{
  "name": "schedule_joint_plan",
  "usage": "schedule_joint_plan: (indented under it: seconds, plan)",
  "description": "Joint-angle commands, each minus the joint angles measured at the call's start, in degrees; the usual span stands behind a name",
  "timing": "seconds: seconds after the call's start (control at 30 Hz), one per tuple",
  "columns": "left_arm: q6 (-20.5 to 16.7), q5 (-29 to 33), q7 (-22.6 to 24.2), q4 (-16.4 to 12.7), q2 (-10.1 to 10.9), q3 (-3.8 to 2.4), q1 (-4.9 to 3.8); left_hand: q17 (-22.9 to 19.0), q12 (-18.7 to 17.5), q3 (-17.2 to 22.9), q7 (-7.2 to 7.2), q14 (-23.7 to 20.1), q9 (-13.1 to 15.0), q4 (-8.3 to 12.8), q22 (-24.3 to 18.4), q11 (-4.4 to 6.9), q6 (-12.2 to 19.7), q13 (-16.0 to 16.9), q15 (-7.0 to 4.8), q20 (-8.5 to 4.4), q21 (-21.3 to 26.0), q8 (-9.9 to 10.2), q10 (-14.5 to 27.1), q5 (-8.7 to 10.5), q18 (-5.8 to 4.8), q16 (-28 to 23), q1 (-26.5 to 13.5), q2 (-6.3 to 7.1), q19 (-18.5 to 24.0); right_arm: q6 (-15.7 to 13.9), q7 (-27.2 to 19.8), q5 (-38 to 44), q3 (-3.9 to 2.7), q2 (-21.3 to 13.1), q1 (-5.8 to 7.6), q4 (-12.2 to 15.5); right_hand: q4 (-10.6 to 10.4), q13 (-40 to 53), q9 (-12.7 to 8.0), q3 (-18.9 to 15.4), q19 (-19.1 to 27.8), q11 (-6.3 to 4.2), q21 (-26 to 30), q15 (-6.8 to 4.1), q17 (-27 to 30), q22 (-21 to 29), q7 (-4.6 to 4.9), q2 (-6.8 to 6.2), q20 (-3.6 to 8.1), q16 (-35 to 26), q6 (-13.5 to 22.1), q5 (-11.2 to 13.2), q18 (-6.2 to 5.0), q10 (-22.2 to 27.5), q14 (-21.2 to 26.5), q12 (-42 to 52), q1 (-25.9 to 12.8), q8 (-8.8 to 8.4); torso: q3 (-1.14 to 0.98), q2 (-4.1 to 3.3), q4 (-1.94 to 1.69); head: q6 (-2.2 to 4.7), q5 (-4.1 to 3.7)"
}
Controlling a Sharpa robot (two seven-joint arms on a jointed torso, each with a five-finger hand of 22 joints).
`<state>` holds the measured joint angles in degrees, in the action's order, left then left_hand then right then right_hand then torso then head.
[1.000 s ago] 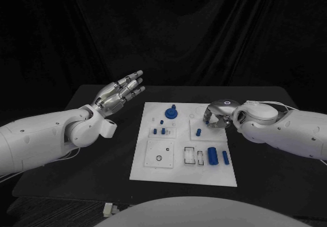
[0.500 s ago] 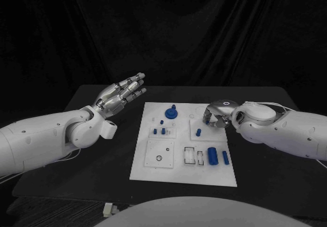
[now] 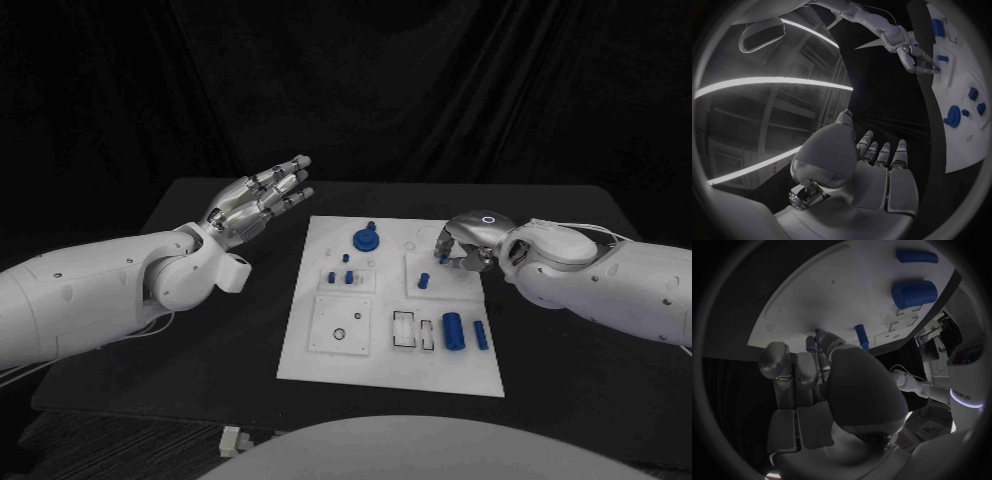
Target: Assemble the parts on the task board
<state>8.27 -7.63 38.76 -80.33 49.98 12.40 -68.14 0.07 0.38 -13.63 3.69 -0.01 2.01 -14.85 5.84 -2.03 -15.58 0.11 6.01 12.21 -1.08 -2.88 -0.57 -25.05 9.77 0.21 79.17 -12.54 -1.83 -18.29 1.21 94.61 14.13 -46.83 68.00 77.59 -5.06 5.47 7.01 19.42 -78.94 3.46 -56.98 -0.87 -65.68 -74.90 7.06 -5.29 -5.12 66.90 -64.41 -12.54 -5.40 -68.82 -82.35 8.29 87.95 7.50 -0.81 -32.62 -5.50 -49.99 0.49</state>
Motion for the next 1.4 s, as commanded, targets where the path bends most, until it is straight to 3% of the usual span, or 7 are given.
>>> schedule_joint_plan:
  seconds: [0.03, 0.4, 0.6, 0.77, 0.9, 1.1, 1.4]
  plan:
    - [0.7, 0.5, 2.0, 0.0, -0.2, -0.07, 0.09, -0.1, -0.2, 0.0, 0.35, 0.0, 0.1, -0.1, 0.1, -0.26, -0.1, 0.1, 0.57, 0.47, -0.2, -0.2, 0.0, -0.16, 0.44, -0.2, -0.1, -0.52, 0.0, -5.0, -1.5, 0.4, -0.19, -0.6, 0.66, 1.0, -0.3, -0.1, 0.0, -0.4, -0.5, 0.09, -0.3, 0.00, -0.1, -7.6, -0.12, 0.31, -0.04, 0.4, -0.5, 0.4, -0.29, -0.4, -0.6, -0.3, -0.5, 0.23, -0.01, -0.02, -0.14, -0.01, 0.02]
    - [0.7, 0.5, 1.0, 0.3, -0.5, -0.07, 0.11, -0.1, -0.1, 0.1, 0.64, 0.0, 0.1, -0.3, 0.1, -0.63, -0.4, 0.2, 0.64, 0.69, -0.2, -0.3, -0.3, -0.23, 0.47, -0.2, -0.1, -0.82, -0.1, -4.6, -0.3, 0.4, -0.25, -4.6, 5.67, 8.2, -0.8, -0.5, -0.1, -0.8, -0.7, 0.12, -0.7, 0.02, 0.0, -7.7, -0.19, 0.21, -0.04, 0.4, -0.5, 1.4, -0.23, -0.5, -0.7, -0.8, -1.1, -0.01, 0.02, 0.06, 0.01, -0.01, 0.44]
    - [0.7, 0.5, 0.7, 0.6, -0.8, -0.06, 0.14, -0.1, -0.1, 0.1, 0.76, 0.0, 0.1, -0.3, 0.0, -0.76, -0.5, 0.2, 0.61, 0.72, -0.2, -0.4, -0.4, -0.22, 0.48, -0.2, -0.1, -0.91, -0.1, -1.8, 0.3, 0.4, -0.22, -6.2, 6.59, 13.9, -0.9, -0.7, -0.1, -0.8, -0.6, 0.22, -0.6, 0.07, 0.1, -7.7, -0.12, 0.19, -0.06, 0.3, -0.3, 1.5, -0.24, -0.3, -0.6, -1.1, -1.2, -0.25, 0.03, -0.03, 0.08, -0.01, 0.69]
    - [0.9, 0.5, 0.4, 0.7, -0.8, -0.06, 0.29, -0.1, -0.1, 0.2, 0.89, 0.0, 0.2, -0.4, -0.1, -0.90, -0.5, 0.2, 0.54, 0.74, -0.2, -0.4, -0.3, -0.13, 0.49, -0.2, -0.1, -1.03, 0.0, 0.8, 0.4, 0.4, -0.18, -5.6, 5.86, 18.0, -0.9, -0.7, -0.2, -0.8, -0.7, 0.24, -0.7, 0.09, 0.0, -7.7, -0.08, 0.16, -0.06, 0.5, -0.3, 1.5, -0.22, -0.3, -0.7, -1.2, -1.2, -0.31, -0.10, -0.10, 0.24, -0.01, 1.00]
    - [0.9, 0.5, 0.3, 0.8, -0.9, -0.06, 0.40, -0.1, -0.1, 0.2, 0.94, 0.0, 0.2, -0.4, -0.1, -0.95, -0.5, 0.2, 0.51, 0.74, -0.2, -0.4, -0.3, -0.11, 0.49, -0.2, -0.1, -1.12, 0.0, 1.6, 0.1, 0.4, -0.17, -4.1, 4.67, 19.1, -0.7, -0.9, -0.1, -0.6, -0.8, 0.31, -0.9, 0.12, -0.2, -7.7, 0.10, 0.11, -0.06, 0.8, -0.5, 0.5, -0.20, -0.5, -0.8, -1.4, -0.9, -0.38, -0.08, -0.03, -0.19, -0.01, 0.74]
    - [1.0, 0.5, -0.1, 0.7, -0.9, -0.06, 0.61, -0.1, -0.1, 0.2, 0.97, 0.0, 0.2, -0.5, -0.1, -0.98, -0.5, 0.2, 0.49, 0.75, -0.2, -0.4, -0.3, -0.10, 0.50, -0.2, -0.1, -1.18, 0.0, 2.6, 0.0, 0.4, -0.17, -0.4, 2.81, 17.9, -0.7, -1.1, -0.1, -0.7, -0.8, 0.35, -1.0, 0.15, -0.3, -7.7, 0.12, -0.07, -0.08, 0.9, -0.8, -0.2, -0.18, -0.7, -0.9, -1.6, -0.9, -0.41, -0.15, -0.14, -0.37, -0.01, 1.54]
    - [1.0, 0.5, -0.2, 1.0, -1.3, -0.06, 0.98, -0.1, -0.1, 0.3, 1.03, 0.0, 0.1, -0.5, -0.2, -1.05, -0.5, 0.2, 0.44, 0.76, -0.2, -0.4, -0.3, -0.15, 0.51, -0.2, -0.1, -1.32, 0.0, 4.2, 0.6, 2.7, -0.17, 4.5, 0.57, 15.1, -0.8, -1.3, -0.2, -0.7, -0.8, 0.39, -0.9, 0.18, -0.3, -7.7, 0.15, -0.24, -0.10, 1.0, -0.8, -0.6, -0.20, -0.7, -1.0, -1.8, -1.2, -0.57, -0.03, -0.19, -0.20, -0.01, 2.41]
